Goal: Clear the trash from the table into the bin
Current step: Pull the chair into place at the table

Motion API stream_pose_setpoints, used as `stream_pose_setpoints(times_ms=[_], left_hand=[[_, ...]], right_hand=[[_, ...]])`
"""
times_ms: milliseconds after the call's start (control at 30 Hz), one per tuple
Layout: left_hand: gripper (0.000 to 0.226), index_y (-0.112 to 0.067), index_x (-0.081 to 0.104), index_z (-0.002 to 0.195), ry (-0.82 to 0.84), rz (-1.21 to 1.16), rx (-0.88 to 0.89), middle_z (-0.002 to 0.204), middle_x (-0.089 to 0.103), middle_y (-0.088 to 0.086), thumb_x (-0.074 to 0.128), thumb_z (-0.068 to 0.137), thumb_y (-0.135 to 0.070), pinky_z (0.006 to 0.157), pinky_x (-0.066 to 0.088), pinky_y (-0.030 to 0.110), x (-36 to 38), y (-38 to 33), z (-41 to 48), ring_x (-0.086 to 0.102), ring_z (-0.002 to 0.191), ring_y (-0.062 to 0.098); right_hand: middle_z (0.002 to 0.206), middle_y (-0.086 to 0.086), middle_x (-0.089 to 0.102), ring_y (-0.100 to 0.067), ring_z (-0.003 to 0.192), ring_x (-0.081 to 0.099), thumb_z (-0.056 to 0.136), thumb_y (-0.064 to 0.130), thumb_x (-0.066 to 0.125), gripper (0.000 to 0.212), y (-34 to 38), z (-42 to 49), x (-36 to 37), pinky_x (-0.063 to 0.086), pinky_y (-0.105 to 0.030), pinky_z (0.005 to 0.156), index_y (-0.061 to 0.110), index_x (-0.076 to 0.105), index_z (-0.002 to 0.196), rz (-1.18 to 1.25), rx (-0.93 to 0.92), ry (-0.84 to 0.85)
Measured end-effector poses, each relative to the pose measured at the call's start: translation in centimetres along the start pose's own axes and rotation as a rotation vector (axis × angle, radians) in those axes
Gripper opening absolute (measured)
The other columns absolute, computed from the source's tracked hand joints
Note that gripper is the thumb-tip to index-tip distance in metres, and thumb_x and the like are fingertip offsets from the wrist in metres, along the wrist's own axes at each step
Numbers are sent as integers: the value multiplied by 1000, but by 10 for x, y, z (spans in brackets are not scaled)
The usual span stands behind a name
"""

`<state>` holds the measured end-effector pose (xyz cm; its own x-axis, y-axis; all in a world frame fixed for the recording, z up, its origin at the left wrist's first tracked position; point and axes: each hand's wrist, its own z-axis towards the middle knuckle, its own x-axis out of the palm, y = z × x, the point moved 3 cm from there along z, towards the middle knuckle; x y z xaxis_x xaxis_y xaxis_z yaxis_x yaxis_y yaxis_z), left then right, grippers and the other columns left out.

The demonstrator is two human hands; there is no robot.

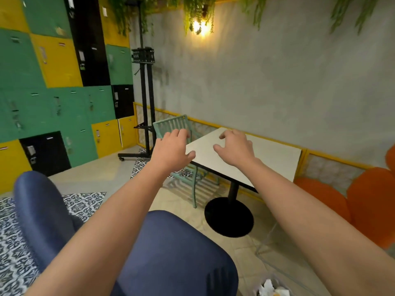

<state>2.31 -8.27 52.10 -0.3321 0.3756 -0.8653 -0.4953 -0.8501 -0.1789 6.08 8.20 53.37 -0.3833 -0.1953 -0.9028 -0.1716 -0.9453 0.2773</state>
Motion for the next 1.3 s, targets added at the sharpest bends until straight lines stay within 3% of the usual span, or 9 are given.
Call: stream_pose_setpoints(times_ms=[267, 600, 933, 1300], left_hand=[[52, -18, 41, 129, 56, -51, 52, 131, 49, 4, 54, 86, -44, 96, 38, 44, 14, 65, 15, 46, 121, 26], [49, -19, 41, 129, 88, -165, 291, 129, 51, 3, 54, 86, -42, 94, 41, 44, 13, 128, 34, 48, 119, 25], [57, -20, 35, 137, 135, -222, 372, 142, 44, 2, 53, 88, -42, 99, 37, 45, -11, 165, -6, 47, 125, 23], [56, -21, 39, 134, 186, -321, 388, 139, 47, 2, 55, 87, -47, 100, 42, 41, -48, 213, -84, 47, 126, 22]], right_hand=[[136, -7, 45, -27, 128, 38, 91, 38, 49, 43, 60, 20, 34, 34, -43, 100, 16, 49, 128, -45, 45, 8], [134, -7, 49, -27, 127, 42, 90, 38, 50, 45, 125, 17, 62, 36, -42, 100, 16, 49, 130, -76, 234, -44], [139, -8, 49, -28, 129, 43, 91, 37, 50, 49, 172, -29, 60, 37, -40, 104, 16, 47, 135, -104, 273, -68], [136, -7, 49, -27, 128, 42, 90, 41, 50, 47, 229, -114, 62, 37, -42, 101, 18, 50, 131, -128, 305, -58]])
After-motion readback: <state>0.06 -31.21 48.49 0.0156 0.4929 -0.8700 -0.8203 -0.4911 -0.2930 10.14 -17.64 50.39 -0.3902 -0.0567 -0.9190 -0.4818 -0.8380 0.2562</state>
